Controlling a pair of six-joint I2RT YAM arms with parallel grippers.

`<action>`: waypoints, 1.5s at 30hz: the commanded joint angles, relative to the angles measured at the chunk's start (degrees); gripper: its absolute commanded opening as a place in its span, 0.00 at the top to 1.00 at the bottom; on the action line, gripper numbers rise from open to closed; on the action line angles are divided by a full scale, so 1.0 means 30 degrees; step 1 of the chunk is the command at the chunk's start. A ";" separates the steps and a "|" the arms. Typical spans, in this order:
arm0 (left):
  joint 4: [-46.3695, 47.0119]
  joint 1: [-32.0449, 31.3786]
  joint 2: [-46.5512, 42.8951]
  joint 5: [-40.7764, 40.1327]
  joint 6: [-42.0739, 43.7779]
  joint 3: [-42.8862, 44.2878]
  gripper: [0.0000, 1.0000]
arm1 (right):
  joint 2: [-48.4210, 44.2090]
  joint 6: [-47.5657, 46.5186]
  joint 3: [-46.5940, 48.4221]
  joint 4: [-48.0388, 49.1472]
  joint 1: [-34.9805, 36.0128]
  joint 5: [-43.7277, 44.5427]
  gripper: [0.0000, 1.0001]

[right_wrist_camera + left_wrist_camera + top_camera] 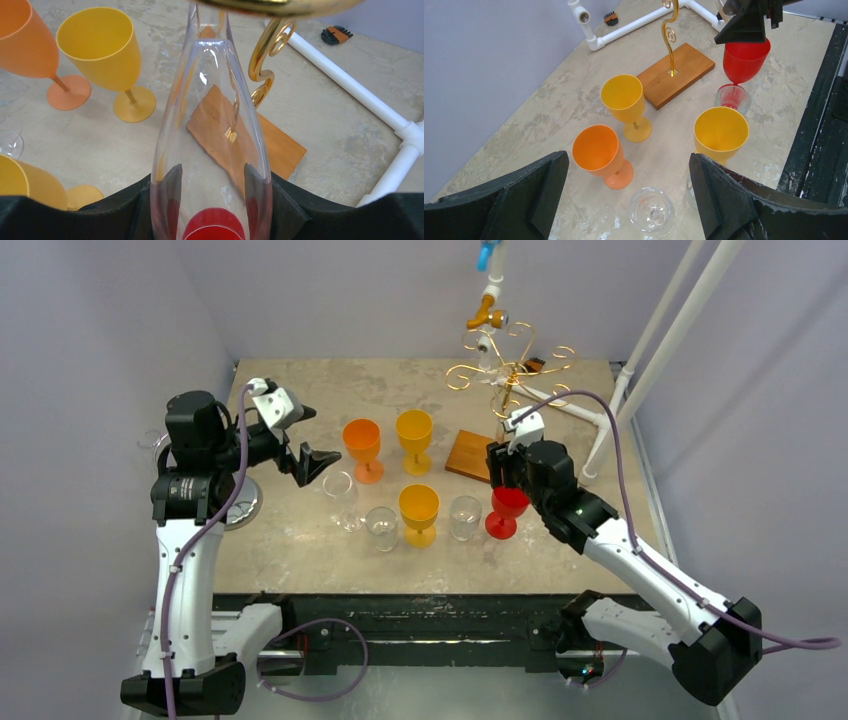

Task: Place the wine glass upside down on the wine glass rack
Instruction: Turn the wine glass upside down at the wine rack.

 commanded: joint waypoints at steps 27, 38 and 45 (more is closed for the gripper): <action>0.1150 0.0065 -0.0607 -0.0411 -0.0153 0.0104 0.00 | -0.4036 0.0417 -0.4587 0.5780 -0.0065 0.0090 1.00; 0.1216 0.0046 -0.0668 -0.0369 -0.0120 0.0228 0.00 | -0.2526 0.1523 -0.4528 0.5656 -0.0065 0.1236 0.79; 0.1283 0.0078 -0.0613 -0.0340 -0.0094 0.0273 0.00 | -0.2067 0.1948 -0.3771 0.5225 -0.0066 0.2101 0.35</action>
